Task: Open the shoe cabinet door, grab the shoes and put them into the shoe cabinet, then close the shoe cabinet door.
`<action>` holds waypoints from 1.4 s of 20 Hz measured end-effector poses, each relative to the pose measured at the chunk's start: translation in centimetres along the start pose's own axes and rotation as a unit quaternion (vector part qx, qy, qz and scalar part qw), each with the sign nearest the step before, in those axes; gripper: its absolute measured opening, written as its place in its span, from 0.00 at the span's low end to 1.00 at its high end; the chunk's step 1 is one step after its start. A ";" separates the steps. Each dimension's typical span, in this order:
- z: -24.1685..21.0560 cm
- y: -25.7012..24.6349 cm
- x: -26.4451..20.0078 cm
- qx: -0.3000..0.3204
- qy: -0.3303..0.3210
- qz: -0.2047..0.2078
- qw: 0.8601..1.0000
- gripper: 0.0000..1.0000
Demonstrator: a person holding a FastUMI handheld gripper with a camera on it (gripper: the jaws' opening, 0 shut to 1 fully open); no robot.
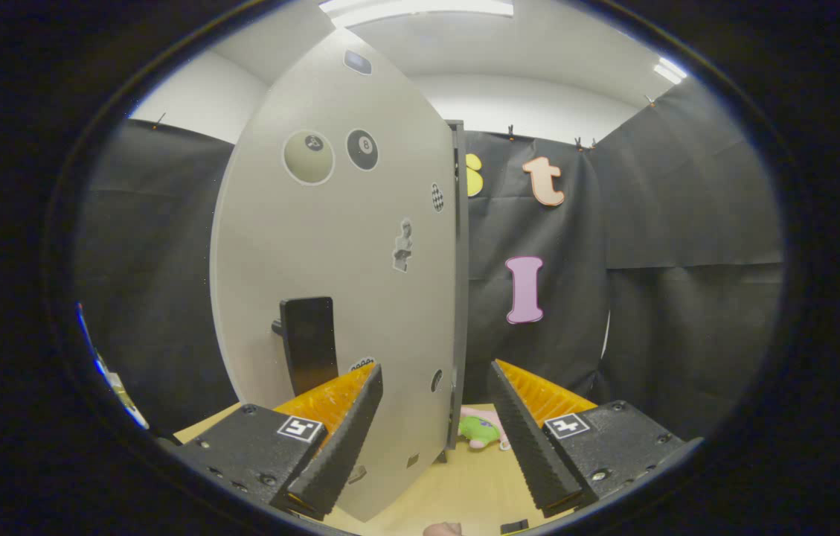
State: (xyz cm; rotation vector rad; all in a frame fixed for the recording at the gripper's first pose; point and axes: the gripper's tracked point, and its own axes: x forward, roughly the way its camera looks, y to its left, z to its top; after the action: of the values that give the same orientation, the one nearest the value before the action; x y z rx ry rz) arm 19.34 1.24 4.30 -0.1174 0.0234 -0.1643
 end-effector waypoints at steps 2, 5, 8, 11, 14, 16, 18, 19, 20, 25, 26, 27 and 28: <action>0.3 1.6 0.9 -0.006 -0.007 -0.004 1.000 0.94; 0.0 5.1 2.7 -0.010 -0.006 0.001 1.000 0.94; -0.8 9.3 6.0 -0.009 0.006 0.024 1.000 0.94; -2.3 13.0 8.4 -0.012 0.025 0.040 0.999 0.98; -2.7 15.2 8.9 -0.004 0.022 0.043 0.999 0.98; -2.8 16.0 8.4 -0.004 0.018 0.044 0.999 0.98; -3.0 16.1 7.9 0.004 0.014 0.044 0.999 0.98; -2.9 16.0 7.8 0.011 0.011 0.044 0.999 0.98; -2.9 15.9 7.5 0.016 0.009 0.045 0.999 0.98; -2.8 14.7 5.4 0.021 -0.004 0.037 0.999 0.98; -2.9 14.5 5.4 0.027 -0.005 0.035 0.999 0.98; -3.1 14.3 4.6 0.032 -0.004 0.034 0.999 0.98; -3.4 14.1 4.1 0.037 -0.002 0.034 0.999 0.98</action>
State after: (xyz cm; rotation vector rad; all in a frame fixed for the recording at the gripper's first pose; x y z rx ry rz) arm 25.53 14.02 -0.77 -0.0434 0.0166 -0.0967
